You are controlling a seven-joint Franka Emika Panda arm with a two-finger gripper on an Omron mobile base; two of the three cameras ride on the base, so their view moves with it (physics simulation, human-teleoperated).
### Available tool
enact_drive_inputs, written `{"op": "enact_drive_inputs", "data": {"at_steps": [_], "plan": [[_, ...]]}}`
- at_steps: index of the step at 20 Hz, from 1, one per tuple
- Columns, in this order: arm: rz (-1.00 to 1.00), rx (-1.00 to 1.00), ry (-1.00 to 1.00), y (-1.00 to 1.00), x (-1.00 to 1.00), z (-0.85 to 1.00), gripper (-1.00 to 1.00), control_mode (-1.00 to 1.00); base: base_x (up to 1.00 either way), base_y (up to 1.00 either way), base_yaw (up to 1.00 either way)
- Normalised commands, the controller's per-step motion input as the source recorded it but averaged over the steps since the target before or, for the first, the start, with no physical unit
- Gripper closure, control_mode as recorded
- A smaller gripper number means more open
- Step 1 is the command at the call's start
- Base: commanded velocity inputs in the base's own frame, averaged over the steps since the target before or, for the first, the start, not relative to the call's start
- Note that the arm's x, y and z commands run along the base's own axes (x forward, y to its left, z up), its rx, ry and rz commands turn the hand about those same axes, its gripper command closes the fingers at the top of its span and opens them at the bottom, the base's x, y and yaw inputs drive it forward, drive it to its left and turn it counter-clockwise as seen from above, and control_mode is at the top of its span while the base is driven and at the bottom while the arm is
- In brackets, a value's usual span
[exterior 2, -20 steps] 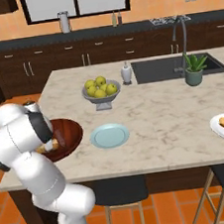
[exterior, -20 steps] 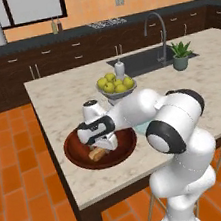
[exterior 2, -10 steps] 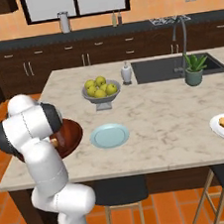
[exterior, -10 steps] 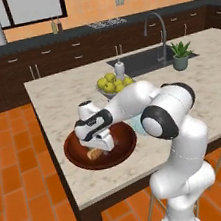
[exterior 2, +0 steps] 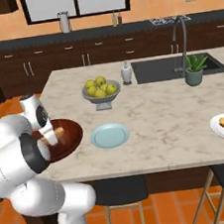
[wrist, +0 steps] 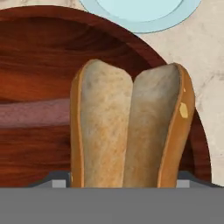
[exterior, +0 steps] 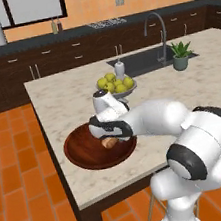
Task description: Place one bun and one sausage from the bowl on each plate.
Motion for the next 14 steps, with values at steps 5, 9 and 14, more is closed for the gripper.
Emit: {"op": "enact_drive_inputs", "data": {"at_steps": [5, 9, 14], "plan": [[-0.05, 0.15, -0.19, -1.0, 0.13, 0.97, 1.0, -1.0, 0.0, 0.0, 0.0], [-0.04, 0.15, -0.06, -1.0, 0.73, 0.48, 1.0, -1.0, 0.0, 0.0, 0.0], [-0.02, 0.02, 0.01, -1.0, 0.89, -0.02, 1.0, -1.0, 0.0, 0.0, 0.0]]}}
